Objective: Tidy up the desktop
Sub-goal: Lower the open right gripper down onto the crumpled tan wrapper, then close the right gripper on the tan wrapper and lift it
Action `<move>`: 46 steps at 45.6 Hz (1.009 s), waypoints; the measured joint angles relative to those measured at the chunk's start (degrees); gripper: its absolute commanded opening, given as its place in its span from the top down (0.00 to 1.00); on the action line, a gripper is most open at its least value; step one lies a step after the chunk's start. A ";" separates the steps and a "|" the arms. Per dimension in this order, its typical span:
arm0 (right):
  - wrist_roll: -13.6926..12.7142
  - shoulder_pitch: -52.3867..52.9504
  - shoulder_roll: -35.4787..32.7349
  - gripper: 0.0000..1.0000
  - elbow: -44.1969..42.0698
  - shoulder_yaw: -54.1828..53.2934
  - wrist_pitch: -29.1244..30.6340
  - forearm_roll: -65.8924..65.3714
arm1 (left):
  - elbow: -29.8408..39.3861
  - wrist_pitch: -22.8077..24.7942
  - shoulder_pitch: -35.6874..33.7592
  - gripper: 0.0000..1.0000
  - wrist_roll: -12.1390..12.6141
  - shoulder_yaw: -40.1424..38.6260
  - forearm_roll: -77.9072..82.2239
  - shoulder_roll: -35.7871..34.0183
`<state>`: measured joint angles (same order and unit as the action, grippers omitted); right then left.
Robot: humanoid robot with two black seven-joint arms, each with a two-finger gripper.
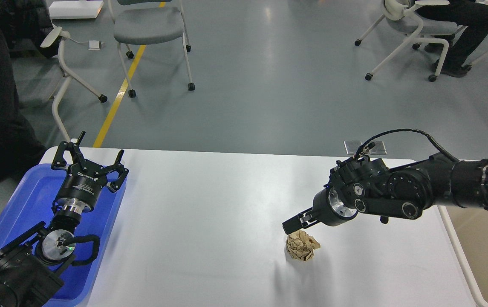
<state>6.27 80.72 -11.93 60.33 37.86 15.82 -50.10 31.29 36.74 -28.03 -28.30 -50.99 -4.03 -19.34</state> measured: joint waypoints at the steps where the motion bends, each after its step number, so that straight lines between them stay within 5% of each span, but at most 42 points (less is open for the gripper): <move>1: 0.01 -0.31 0.07 0.00 -0.20 -0.16 -0.13 -0.24 | 0.00 0.00 0.00 0.00 0.00 0.00 0.00 0.00; 46: 0.35 -9.11 2.01 0.00 -5.40 -3.34 -2.14 -3.13 | 0.00 0.00 -0.18 0.00 -0.09 0.09 -0.09 0.00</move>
<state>6.62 71.61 -9.92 54.94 34.52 13.68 -53.24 31.29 36.74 -28.21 -28.39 -50.89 -4.13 -19.34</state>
